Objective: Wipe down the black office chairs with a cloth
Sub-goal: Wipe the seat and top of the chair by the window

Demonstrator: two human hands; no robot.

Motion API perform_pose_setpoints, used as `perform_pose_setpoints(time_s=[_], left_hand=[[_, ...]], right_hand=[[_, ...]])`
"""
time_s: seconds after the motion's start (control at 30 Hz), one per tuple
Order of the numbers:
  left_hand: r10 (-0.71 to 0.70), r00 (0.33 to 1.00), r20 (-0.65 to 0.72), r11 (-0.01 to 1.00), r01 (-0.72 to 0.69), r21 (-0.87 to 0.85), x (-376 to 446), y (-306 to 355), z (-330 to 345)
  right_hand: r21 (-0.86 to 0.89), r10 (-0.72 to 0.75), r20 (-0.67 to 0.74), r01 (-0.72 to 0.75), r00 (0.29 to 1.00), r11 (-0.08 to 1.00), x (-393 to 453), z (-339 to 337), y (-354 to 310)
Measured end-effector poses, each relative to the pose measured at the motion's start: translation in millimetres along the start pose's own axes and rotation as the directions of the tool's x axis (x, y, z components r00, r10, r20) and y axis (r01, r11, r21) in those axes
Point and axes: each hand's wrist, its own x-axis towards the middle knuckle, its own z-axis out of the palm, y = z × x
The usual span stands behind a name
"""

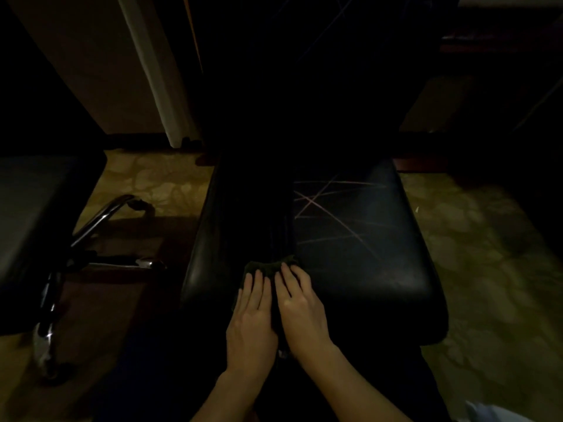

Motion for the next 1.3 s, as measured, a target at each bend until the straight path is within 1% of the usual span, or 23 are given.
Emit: perform_pose_setpoints(time_s=[0.13,0.2,0.27,0.3,0.37,0.43,0.53,0.6,0.77,0.83,0.93,1.03,1.1,1.17,1.3], left_hand=[[0.010,0.998,-0.067,1.000,-0.011,-0.002,22.3,8.7,15.2],[0.036,0.997,-0.075,0.998,-0.032,0.050,44.7,13.3,16.1],[0.053,0.998,-0.037,0.997,-0.051,0.064,65.9,19.4,9.6],[0.059,0.998,-0.017,0.997,-0.058,0.058,76.8,21.1,7.6],[0.067,0.998,0.014,0.992,-0.068,0.105,99.7,22.7,4.0],[0.063,0.998,0.016,0.991,-0.065,0.113,128.9,23.4,2.7],[0.070,0.997,0.044,0.988,-0.076,0.138,181.5,23.5,1.2],[0.084,0.994,0.067,0.982,-0.094,0.162,216.6,22.9,0.6],[0.122,0.987,0.102,0.954,-0.145,0.263,304.7,23.2,2.3],[0.135,0.984,0.115,0.938,-0.165,0.305,338.9,24.6,4.6],[0.124,0.985,0.122,0.938,-0.156,0.310,375.9,28.8,5.1],[0.090,0.991,0.098,0.948,-0.115,0.296,383.6,32.1,1.2],[0.071,0.995,0.070,0.956,-0.088,0.280,377.7,32.1,-1.3],[0.052,0.996,0.073,0.960,-0.070,0.271,370.6,31.9,-5.7],[0.075,0.995,0.066,0.955,-0.091,0.283,341.3,21.5,-12.0]], right_hand=[[-0.004,0.035,-0.024,-0.035,0.999,0.999,12.8,-2.6,12.6],[-0.033,0.051,-0.020,-0.052,0.999,0.998,32.8,-1.6,20.8],[-0.075,0.044,-0.007,-0.044,0.999,0.996,53.3,1.7,30.0],[-0.073,0.054,0.006,-0.053,0.999,0.996,63.3,3.2,34.3],[-0.056,0.079,0.022,-0.078,0.997,0.995,83.5,7.7,42.9],[-0.057,0.082,0.042,-0.079,0.996,0.995,108.9,10.5,53.0],[-0.076,0.101,0.029,-0.098,0.994,0.992,157.2,16.7,71.1],[-0.080,0.118,0.049,-0.114,0.992,0.990,189.1,22.0,82.8],[-0.128,0.093,0.006,-0.092,0.996,0.988,269.5,30.9,113.7],[-0.169,0.066,0.065,-0.054,0.996,0.984,300.9,32.0,127.4],[-0.176,0.103,0.089,-0.086,0.991,0.981,332.0,30.3,139.9],[-0.161,0.132,0.104,-0.114,0.986,0.980,339.5,30.4,138.8],[-0.144,0.147,0.059,-0.137,0.987,0.980,334.7,29.5,135.6],[-0.133,0.150,0.034,-0.144,0.988,0.981,328.2,29.6,131.1],[-0.084,0.109,0.028,-0.106,0.994,0.991,304.5,29.8,112.4]])
